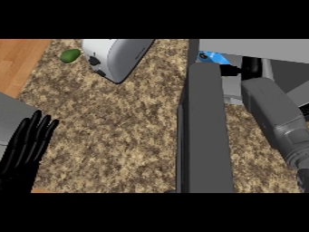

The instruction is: Pick up the milk, place it into the microwave and close the microwave

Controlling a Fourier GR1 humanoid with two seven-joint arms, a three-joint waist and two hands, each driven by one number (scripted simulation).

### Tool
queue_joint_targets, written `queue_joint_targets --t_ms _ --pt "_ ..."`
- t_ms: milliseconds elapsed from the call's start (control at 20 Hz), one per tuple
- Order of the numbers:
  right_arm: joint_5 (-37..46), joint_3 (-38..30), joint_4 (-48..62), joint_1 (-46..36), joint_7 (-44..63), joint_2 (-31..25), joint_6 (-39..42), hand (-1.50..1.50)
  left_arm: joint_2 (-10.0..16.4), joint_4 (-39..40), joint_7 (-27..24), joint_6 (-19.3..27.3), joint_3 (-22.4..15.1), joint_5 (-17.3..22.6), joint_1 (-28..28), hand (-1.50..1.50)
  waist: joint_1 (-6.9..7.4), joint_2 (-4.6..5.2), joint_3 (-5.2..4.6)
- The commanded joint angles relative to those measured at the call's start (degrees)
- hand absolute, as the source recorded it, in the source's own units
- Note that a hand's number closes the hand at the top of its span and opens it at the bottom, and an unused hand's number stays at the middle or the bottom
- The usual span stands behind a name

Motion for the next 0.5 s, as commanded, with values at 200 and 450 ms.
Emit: queue_joint_targets --t_ms 200,450 --pt "-0.98 -1.04 -0.33 5.12 -5.04 -0.4 5.96 -1.5 -0.82 -0.06 -1.75 0.8 -1.79 -1.48 1.6 -1.5 -1.31 -0.82 -0.02" --pt "-2.36 -2.53 -0.64 4.58 -4.49 -0.67 7.75 -1.5 -0.83 1.44 -1.42 0.99 -2.48 -2.28 1.15 -1.5 -2.05 -1.17 -0.07"
